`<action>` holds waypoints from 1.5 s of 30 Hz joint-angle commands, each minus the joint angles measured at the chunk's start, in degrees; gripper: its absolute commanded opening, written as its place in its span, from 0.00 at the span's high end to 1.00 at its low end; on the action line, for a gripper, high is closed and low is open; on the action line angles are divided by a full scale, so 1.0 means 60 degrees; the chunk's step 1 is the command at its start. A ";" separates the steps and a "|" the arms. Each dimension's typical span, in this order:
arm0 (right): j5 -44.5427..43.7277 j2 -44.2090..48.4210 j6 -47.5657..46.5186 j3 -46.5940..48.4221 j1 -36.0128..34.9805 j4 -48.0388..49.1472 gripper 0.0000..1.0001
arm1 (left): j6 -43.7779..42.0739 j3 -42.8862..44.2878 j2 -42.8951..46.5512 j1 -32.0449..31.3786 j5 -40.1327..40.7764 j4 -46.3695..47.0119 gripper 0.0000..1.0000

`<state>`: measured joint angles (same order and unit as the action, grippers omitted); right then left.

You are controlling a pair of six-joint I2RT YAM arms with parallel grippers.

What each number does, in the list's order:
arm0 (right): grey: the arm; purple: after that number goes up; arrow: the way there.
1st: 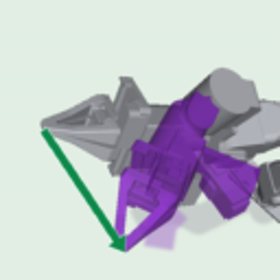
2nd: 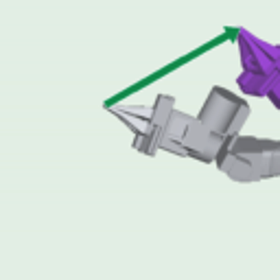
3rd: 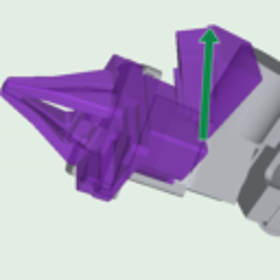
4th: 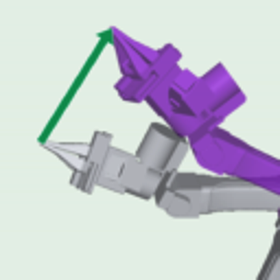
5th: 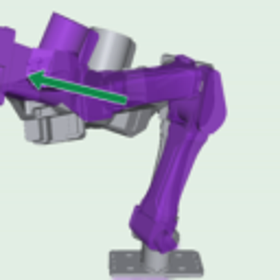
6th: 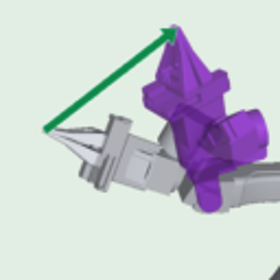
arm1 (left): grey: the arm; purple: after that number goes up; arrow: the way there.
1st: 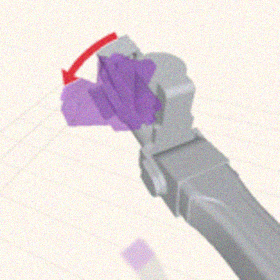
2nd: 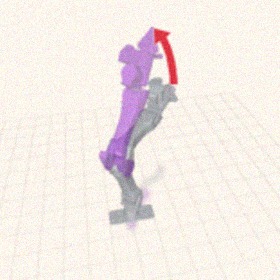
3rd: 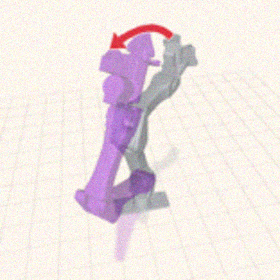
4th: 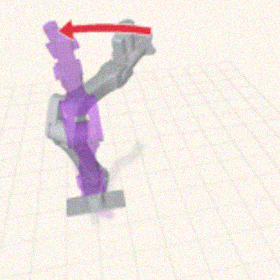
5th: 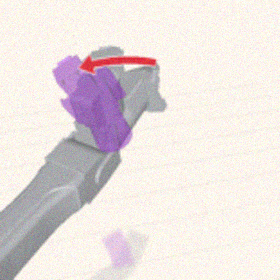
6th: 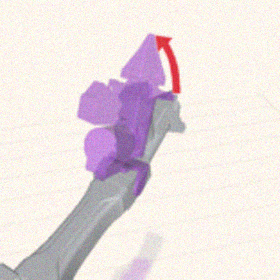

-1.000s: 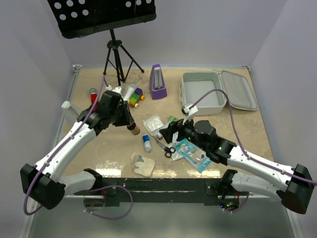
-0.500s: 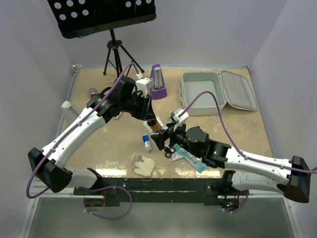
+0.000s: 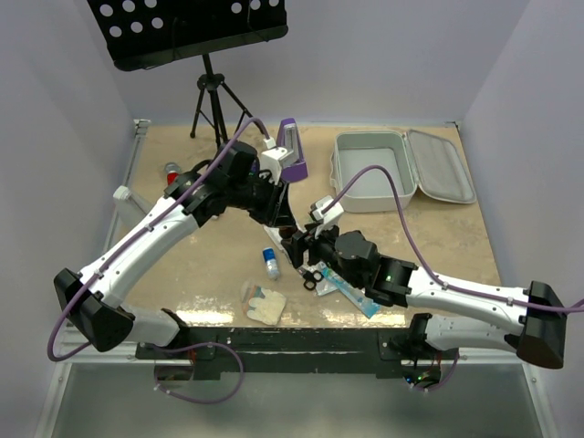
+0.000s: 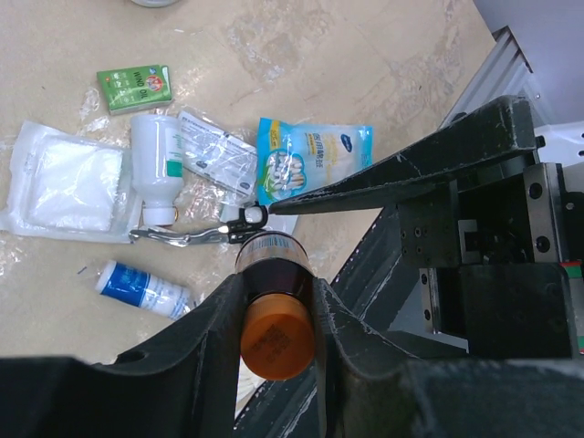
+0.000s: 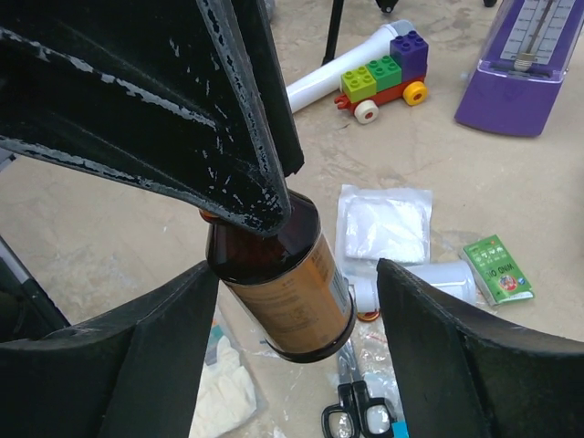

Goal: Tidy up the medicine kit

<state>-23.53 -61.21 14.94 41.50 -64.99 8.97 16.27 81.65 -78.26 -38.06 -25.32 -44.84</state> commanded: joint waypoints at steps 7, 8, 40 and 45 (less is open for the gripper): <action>0.0142 -0.0037 -0.0044 0.0189 -0.0067 0.0775 0.40 | 0.0027 0.0513 0.0050 -0.0072 -0.0438 0.0398 1.00; 0.0215 -0.0052 -0.0029 0.0189 -0.0081 0.0775 0.41 | 0.0027 0.0499 0.0035 -0.0072 -0.0452 0.0413 1.00; 0.0564 0.1194 0.3541 0.0174 0.2872 0.0144 0.63 | 0.1624 0.0077 0.1893 0.0821 0.5535 0.1862 0.40; 0.2103 0.0214 0.4935 0.0056 0.5262 0.1769 0.67 | 0.2077 -0.1227 0.3299 0.1012 0.6446 0.1995 0.41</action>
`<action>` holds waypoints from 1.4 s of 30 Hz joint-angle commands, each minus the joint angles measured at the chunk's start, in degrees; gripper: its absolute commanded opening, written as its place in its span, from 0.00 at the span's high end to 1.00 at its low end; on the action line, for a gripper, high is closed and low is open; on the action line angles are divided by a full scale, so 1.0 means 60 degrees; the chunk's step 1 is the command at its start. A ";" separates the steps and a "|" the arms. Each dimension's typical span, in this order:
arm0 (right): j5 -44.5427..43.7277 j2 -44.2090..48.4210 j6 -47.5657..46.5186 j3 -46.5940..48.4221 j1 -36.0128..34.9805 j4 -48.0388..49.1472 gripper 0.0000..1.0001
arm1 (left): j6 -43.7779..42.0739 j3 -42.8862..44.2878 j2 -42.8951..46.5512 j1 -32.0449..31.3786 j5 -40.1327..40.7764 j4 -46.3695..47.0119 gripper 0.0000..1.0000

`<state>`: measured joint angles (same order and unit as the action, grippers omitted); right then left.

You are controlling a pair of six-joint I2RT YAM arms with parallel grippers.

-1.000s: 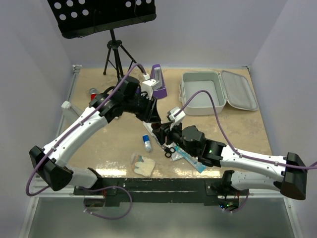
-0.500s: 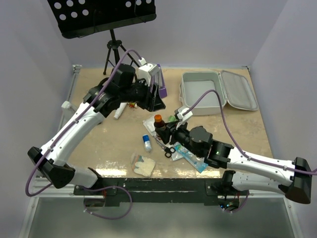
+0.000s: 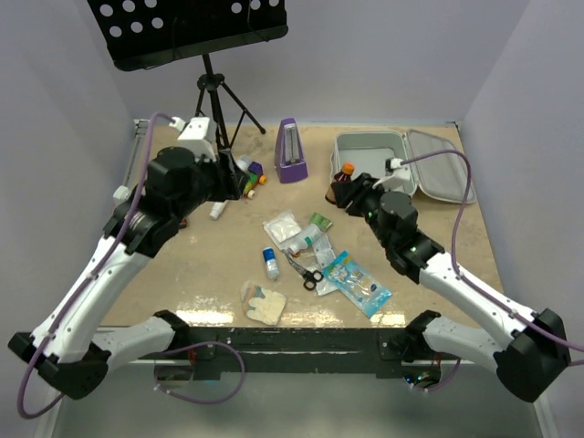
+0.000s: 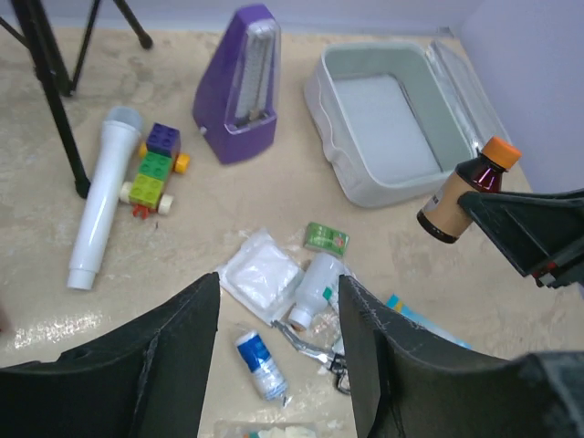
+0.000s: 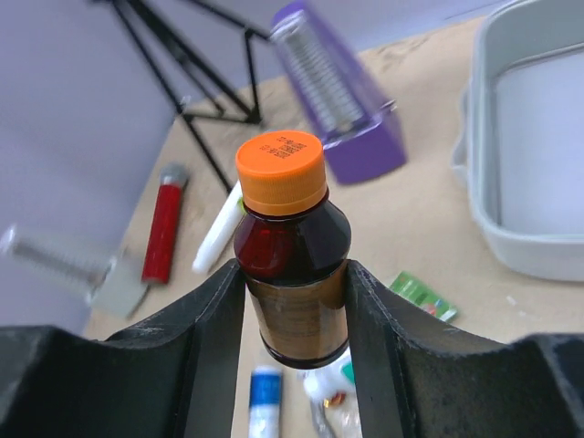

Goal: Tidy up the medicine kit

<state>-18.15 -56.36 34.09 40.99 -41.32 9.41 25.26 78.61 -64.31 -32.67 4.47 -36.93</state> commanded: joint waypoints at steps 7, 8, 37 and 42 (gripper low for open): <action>0.1912 -0.2952 0.3897 0.0667 0.3662 0.3323 0.68 | 0.2014 -0.3195 0.2543 0.0112 0.1526 0.1071 0.45; 0.1898 -0.3347 0.4117 0.0885 0.3824 0.3440 0.67 | 0.2219 -0.3504 0.2705 0.0112 0.1497 0.1173 0.45; 0.1033 -0.8756 0.8645 0.3114 0.4968 0.4585 0.69 | 0.3906 -0.6685 0.3644 0.0112 0.1262 0.1775 0.50; 0.0829 -0.9078 0.8952 0.3084 0.4997 0.4629 0.69 | 0.4008 -0.6773 0.3614 0.0112 0.1291 0.1804 0.50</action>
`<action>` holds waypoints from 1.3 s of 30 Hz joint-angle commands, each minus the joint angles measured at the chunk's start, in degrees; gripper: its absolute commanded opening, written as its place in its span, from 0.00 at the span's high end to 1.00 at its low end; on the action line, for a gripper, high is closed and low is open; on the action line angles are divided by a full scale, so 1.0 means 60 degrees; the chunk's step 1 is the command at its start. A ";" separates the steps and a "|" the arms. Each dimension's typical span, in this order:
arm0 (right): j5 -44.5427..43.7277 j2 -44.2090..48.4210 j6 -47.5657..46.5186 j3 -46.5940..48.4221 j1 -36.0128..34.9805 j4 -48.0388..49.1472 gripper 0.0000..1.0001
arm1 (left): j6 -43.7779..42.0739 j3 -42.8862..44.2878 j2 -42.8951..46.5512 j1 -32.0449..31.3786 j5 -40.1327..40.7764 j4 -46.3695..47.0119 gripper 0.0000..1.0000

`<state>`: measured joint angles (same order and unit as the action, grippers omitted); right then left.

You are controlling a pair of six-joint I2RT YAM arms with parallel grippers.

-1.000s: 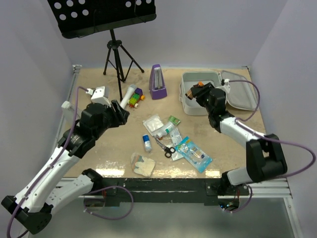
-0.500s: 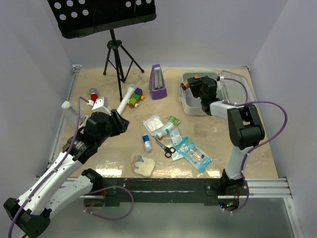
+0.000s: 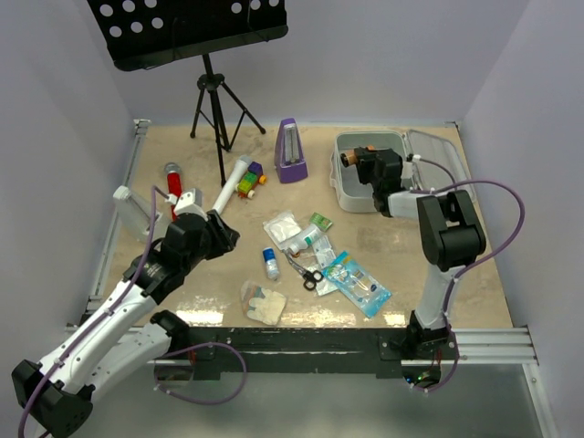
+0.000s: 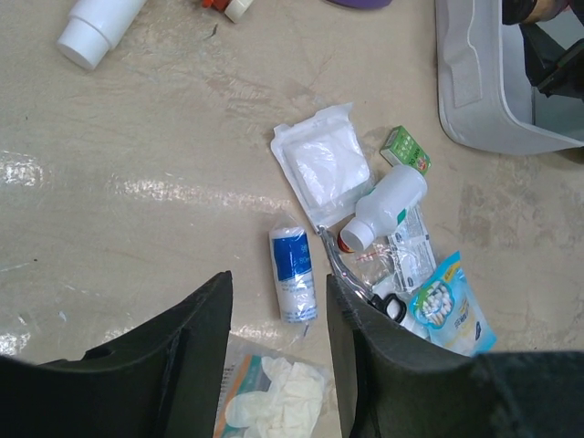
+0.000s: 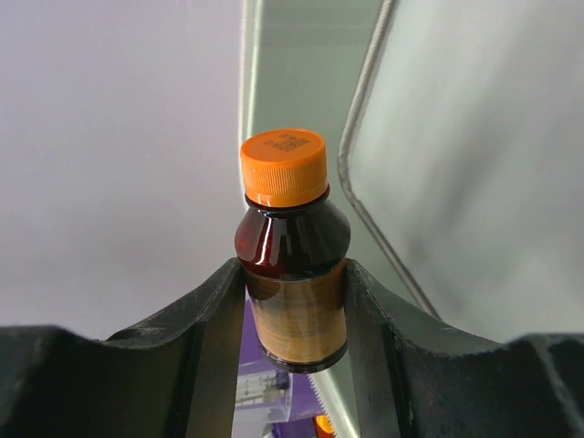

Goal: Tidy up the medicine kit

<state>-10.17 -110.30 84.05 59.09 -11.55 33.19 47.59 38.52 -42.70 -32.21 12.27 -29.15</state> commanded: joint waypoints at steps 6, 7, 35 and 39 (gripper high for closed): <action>-0.0736 -0.0585 0.0991 0.0726 0.0036 -0.0124 0.66 | 0.0695 -0.0283 0.0187 0.0050 0.0342 0.0390 0.51; -0.0750 -0.0644 0.1093 0.0829 0.0036 -0.0257 0.65 | 0.0797 -0.0297 0.0246 0.0050 0.0444 0.0332 0.51; -0.0415 -0.0691 -0.3942 0.3322 0.0036 -0.3658 0.19 | 0.1311 -0.1030 0.0671 0.0036 0.0269 0.0521 0.53; -0.0444 0.0655 -0.4719 0.2313 -0.0008 -0.3000 0.19 | 0.1296 -0.1030 0.0817 0.0036 0.0181 0.0536 0.53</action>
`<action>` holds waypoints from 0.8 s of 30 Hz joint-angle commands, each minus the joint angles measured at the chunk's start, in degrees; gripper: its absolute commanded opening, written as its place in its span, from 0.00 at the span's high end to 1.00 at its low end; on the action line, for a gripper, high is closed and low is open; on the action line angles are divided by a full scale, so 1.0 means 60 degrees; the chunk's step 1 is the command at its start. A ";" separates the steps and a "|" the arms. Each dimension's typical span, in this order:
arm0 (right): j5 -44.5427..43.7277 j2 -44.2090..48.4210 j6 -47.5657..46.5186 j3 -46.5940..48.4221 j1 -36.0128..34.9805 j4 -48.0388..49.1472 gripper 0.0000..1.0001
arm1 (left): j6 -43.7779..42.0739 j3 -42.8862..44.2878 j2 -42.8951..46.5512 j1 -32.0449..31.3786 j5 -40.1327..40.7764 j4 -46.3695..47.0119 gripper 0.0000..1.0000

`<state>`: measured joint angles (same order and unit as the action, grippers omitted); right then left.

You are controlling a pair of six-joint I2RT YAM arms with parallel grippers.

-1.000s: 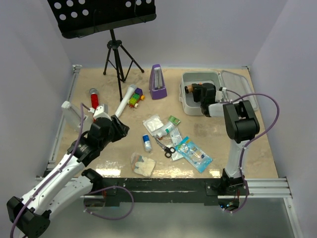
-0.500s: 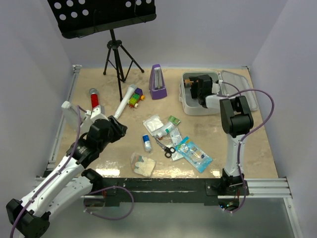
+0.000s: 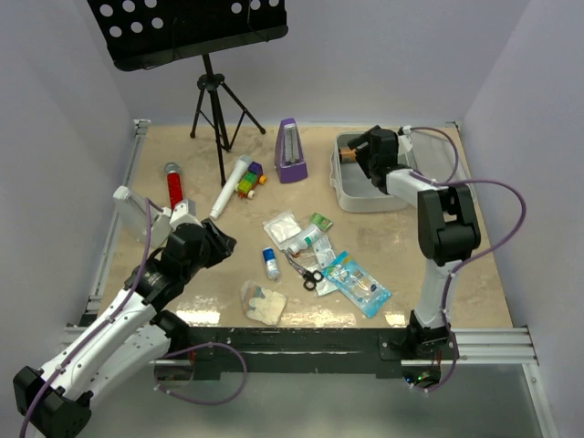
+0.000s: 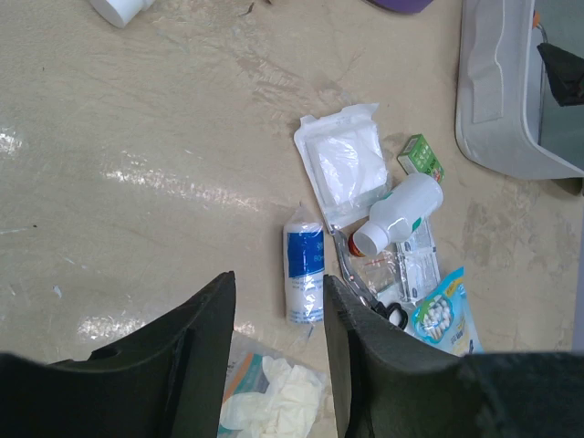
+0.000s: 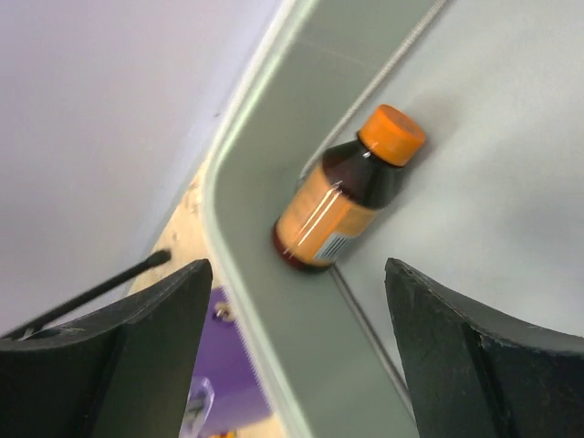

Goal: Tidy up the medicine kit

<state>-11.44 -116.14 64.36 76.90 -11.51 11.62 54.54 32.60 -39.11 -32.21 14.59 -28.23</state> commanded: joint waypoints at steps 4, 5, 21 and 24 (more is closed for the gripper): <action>-0.0539 0.3137 -0.3395 -0.0820 -0.0731 0.0422 0.18 | 0.0225 0.0089 0.0571 0.0036 0.0057 0.0062 0.52; -0.0496 0.3474 -0.4200 -0.0835 -0.1096 0.0379 0.18 | 0.0255 0.0147 0.0688 0.0036 0.0204 -0.0026 0.51; -0.2179 0.5234 -0.6554 -0.3191 -0.4864 -0.2448 0.23 | -0.0346 0.0149 0.1640 0.0036 0.0015 -0.0437 0.51; -0.1947 0.5804 -0.5820 -0.4113 -0.4864 -0.2391 0.21 | -0.0039 -0.0290 0.1773 0.0036 -0.0204 -0.0276 0.51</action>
<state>-20.34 -88.03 24.27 56.51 -40.88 -0.64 53.43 33.56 -29.87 -32.21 16.01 -31.97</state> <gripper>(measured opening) 0.777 0.492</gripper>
